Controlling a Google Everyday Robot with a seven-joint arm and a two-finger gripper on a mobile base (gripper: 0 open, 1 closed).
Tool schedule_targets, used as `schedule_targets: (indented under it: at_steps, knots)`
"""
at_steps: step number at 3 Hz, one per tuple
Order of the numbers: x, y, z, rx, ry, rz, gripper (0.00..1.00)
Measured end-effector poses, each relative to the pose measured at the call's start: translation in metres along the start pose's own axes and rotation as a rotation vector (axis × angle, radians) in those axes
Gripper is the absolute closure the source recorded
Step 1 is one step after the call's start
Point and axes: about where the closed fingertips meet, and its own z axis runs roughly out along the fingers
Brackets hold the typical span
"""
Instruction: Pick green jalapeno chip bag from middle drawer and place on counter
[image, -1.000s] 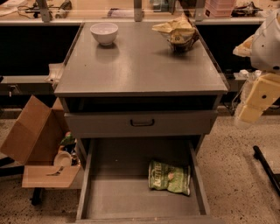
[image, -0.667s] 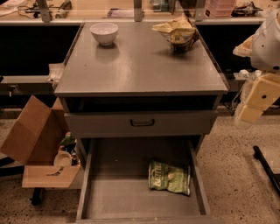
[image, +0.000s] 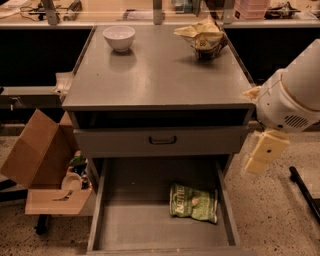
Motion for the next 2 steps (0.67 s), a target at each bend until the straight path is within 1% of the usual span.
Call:
schedule_targets:
  at_steps: [2]
  knots:
    - [-0.0004, -0.001, -0.0047, 0.007, 0.007, -0.001, 0.0]
